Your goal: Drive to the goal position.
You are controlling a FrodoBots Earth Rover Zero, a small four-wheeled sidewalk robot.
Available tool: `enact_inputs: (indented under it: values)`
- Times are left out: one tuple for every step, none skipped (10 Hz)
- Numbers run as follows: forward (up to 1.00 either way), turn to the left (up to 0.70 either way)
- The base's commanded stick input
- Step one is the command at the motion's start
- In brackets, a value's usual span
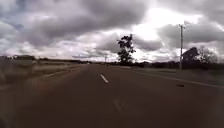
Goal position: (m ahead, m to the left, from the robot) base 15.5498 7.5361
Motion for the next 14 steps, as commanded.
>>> enact_inputs:
  values:
    - [1.0,0.04]
    - [1.0,0.04]
    - [1.0,0.04]
    - [1.0,0.04]
    - [1.0,0.04]
    - [1.0,0.04]
    - [1.0,-0.08]
    - [1.0,-0.27]
    - [1.0,-0.35]
    - [1.0,-0.36]
    - [1.0,0.04]
    - [1.0,0.04]
    - [1.0,0.04]
    - [1.0,0.04]
